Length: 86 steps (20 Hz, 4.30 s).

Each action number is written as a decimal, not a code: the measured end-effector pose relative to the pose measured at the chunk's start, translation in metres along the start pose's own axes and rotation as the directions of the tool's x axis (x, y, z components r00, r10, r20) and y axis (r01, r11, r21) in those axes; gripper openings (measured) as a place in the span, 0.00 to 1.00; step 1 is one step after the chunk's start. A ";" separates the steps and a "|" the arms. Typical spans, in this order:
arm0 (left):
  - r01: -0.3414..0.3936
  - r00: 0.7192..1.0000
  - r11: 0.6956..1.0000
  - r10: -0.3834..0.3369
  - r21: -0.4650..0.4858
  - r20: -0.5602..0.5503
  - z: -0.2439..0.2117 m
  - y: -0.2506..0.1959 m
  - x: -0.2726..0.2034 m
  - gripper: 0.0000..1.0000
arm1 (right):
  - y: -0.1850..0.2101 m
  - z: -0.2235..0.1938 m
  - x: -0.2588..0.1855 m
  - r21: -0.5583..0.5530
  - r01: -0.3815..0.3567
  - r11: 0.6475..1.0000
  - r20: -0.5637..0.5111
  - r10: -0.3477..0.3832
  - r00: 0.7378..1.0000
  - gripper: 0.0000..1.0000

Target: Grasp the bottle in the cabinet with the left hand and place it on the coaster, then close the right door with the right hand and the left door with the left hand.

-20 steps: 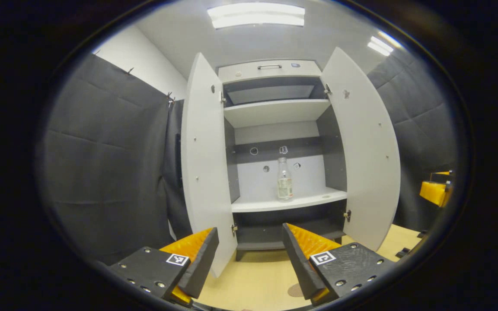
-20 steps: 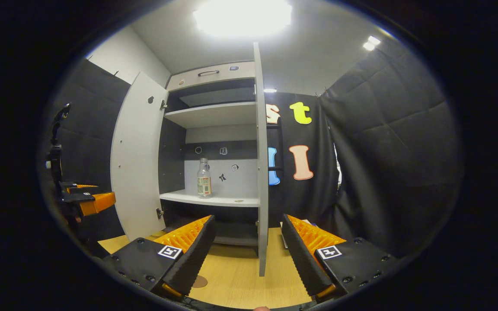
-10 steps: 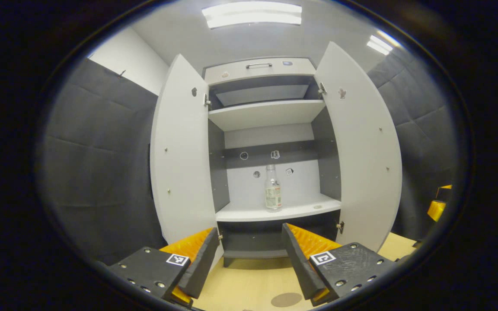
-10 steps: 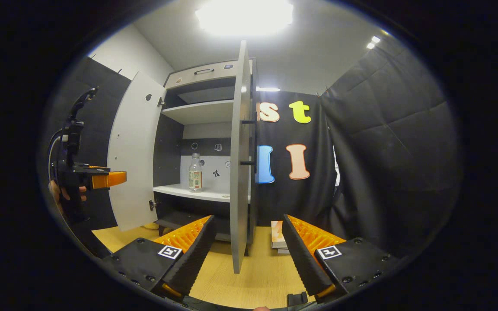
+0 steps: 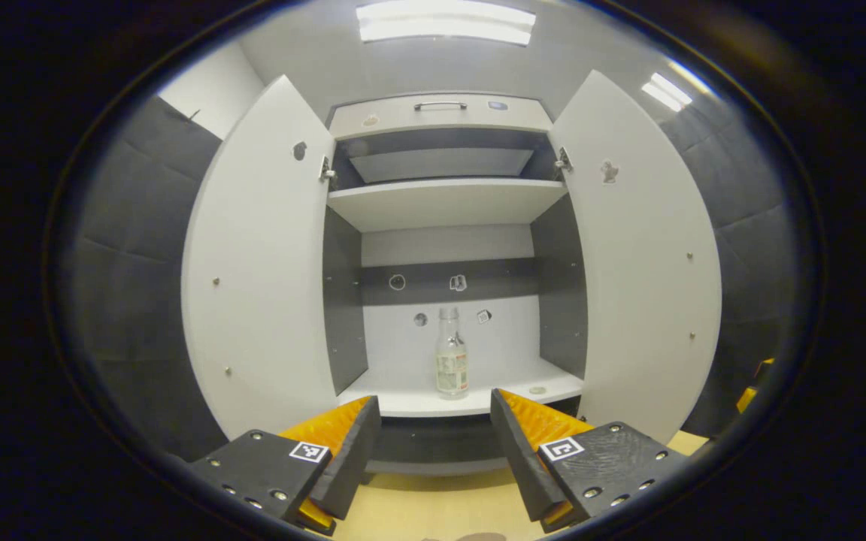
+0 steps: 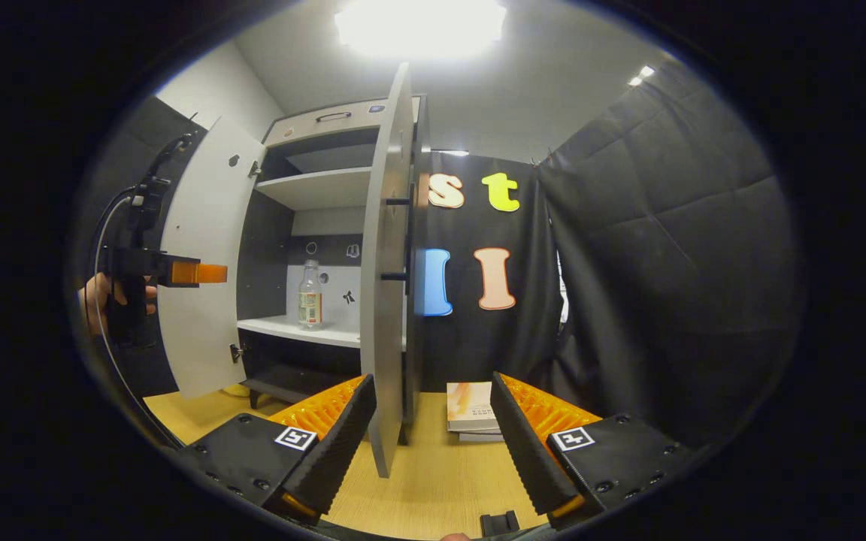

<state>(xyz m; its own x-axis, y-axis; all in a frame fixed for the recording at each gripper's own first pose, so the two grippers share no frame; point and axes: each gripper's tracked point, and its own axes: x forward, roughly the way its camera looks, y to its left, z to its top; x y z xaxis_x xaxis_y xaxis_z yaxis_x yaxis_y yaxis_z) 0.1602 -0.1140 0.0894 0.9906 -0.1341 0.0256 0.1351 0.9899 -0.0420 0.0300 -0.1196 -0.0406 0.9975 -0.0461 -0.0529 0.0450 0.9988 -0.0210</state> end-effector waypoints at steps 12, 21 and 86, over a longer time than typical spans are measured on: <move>0.115 0.993 0.992 -0.116 -0.056 -0.009 0.012 0.002 0.142 0.87 | -0.011 -0.027 0.019 -0.024 0.143 0.989 -0.069 -0.144 0.987 0.98; 0.149 0.989 0.988 -0.150 -0.031 -0.015 0.010 -0.001 0.228 0.84 | -0.027 -0.049 0.015 -0.012 0.273 0.962 -0.117 -0.273 0.955 0.98; 0.105 0.985 0.992 -0.113 -0.063 -0.132 -0.139 -0.023 0.020 0.42 | -0.023 -0.084 -0.056 -0.010 0.017 1.000 -0.182 -0.018 0.983 0.98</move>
<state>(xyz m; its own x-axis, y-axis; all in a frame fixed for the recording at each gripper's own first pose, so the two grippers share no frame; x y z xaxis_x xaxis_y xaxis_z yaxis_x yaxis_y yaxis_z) 0.1798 -0.1459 -0.0482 0.9630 -0.2495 -0.1019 0.2394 0.9656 -0.1017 -0.0318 -0.1420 -0.1208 0.9702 -0.0671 -0.2329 0.0613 0.9976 -0.0322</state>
